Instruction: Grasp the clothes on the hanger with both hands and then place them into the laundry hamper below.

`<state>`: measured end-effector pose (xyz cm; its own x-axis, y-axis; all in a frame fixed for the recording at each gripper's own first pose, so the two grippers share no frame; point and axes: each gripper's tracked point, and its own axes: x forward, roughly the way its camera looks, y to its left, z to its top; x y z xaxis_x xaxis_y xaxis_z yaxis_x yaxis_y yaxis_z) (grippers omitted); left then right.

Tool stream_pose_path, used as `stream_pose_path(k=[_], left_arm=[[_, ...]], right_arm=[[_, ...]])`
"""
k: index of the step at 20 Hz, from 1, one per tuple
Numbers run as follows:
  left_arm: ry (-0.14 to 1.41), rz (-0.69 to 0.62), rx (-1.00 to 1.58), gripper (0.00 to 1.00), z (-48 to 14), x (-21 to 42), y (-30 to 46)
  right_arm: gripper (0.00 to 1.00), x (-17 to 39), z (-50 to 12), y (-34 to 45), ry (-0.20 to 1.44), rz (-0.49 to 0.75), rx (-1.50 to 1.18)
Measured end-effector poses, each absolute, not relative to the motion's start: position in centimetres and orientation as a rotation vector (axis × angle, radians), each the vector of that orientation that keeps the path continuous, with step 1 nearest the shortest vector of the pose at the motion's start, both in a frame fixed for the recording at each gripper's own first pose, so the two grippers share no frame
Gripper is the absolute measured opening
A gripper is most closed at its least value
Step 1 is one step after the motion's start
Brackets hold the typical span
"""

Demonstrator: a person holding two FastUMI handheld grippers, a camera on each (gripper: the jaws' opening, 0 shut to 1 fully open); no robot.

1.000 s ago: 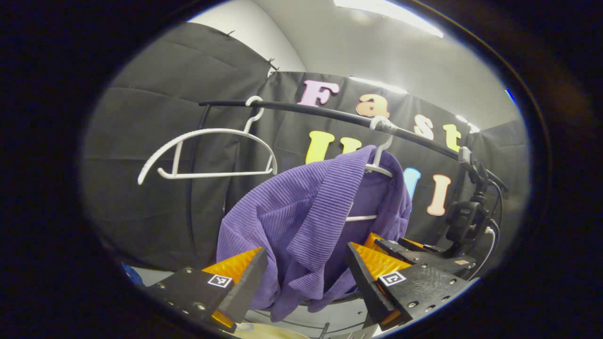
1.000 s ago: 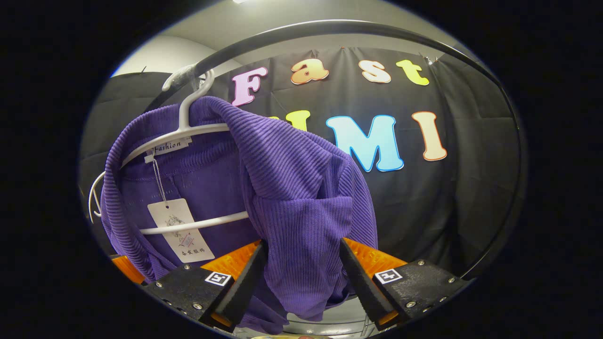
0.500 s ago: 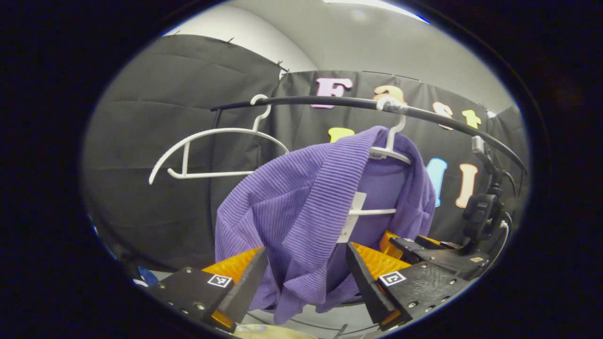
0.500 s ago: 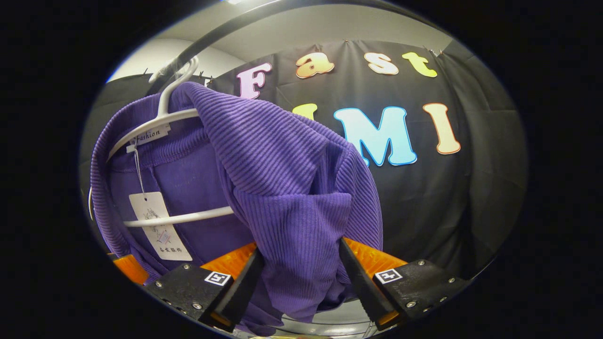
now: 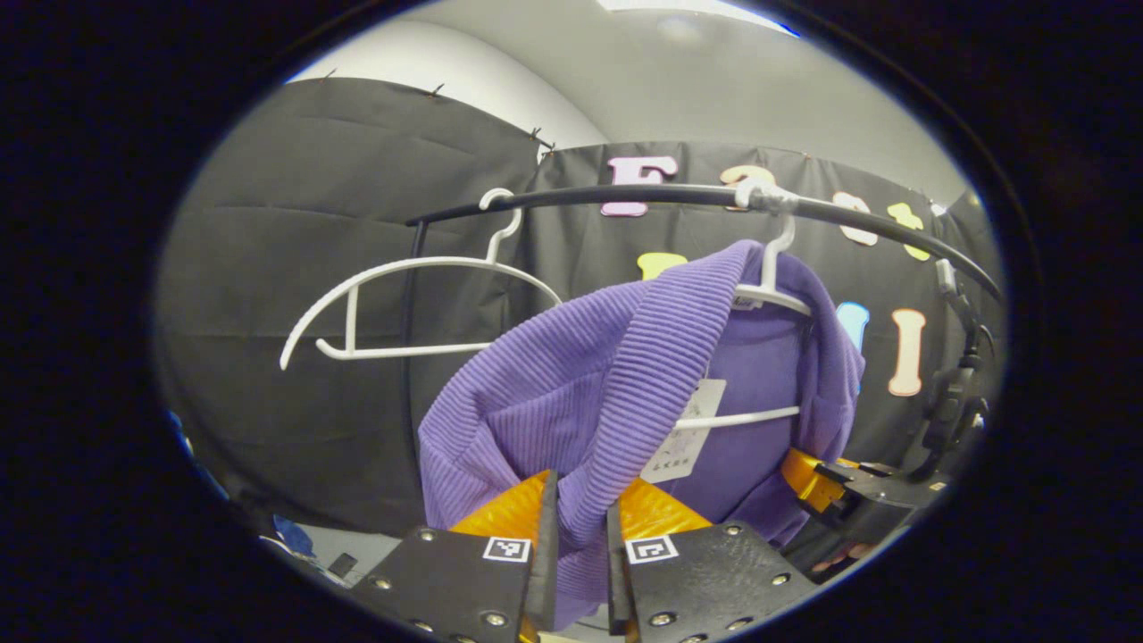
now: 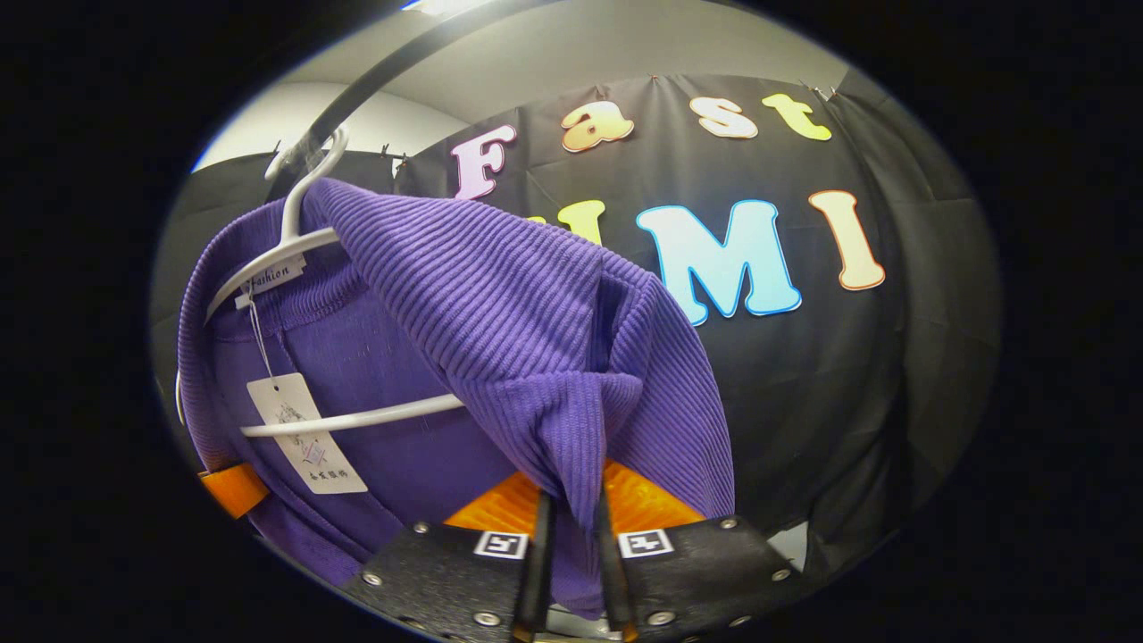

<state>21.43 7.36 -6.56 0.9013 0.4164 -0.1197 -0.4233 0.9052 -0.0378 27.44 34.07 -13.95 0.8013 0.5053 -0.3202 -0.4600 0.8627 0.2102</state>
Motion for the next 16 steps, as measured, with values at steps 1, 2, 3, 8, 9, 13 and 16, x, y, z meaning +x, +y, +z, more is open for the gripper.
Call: stream_pose_path(k=[1,2,3,8,9,13,16], left_arm=[[0.096,0.45,-0.051,0.2,-6.0,20.5,7.5],[0.069,0.426,-0.06,0.12,-6.0,21.6,7.8],[0.062,0.369,-0.083,0.04,-5.8,21.2,6.6],[0.045,0.263,-0.091,0.04,-5.4,20.5,5.2],[0.032,0.251,-0.116,0.0,-5.0,20.3,5.1],[-0.025,0.251,-0.141,0.0,-3.0,17.8,5.6],[-0.049,0.259,-0.154,0.04,-1.9,17.3,6.2]], right_arm=[[0.13,27.4,-13.9,34.0,0.378,0.538,0.124],[0.1,27.3,-14.0,34.2,0.385,0.561,0.129],[0.06,27.2,-13.8,34.0,0.385,0.579,0.137],[0.0,26.4,-12.7,32.1,0.337,0.592,0.095],[0.0,26.0,-12.5,31.8,0.326,0.587,0.083],[0.0,25.7,-11.3,30.3,0.285,0.564,0.067],[0.0,25.6,-10.2,28.9,0.253,0.536,0.071]])
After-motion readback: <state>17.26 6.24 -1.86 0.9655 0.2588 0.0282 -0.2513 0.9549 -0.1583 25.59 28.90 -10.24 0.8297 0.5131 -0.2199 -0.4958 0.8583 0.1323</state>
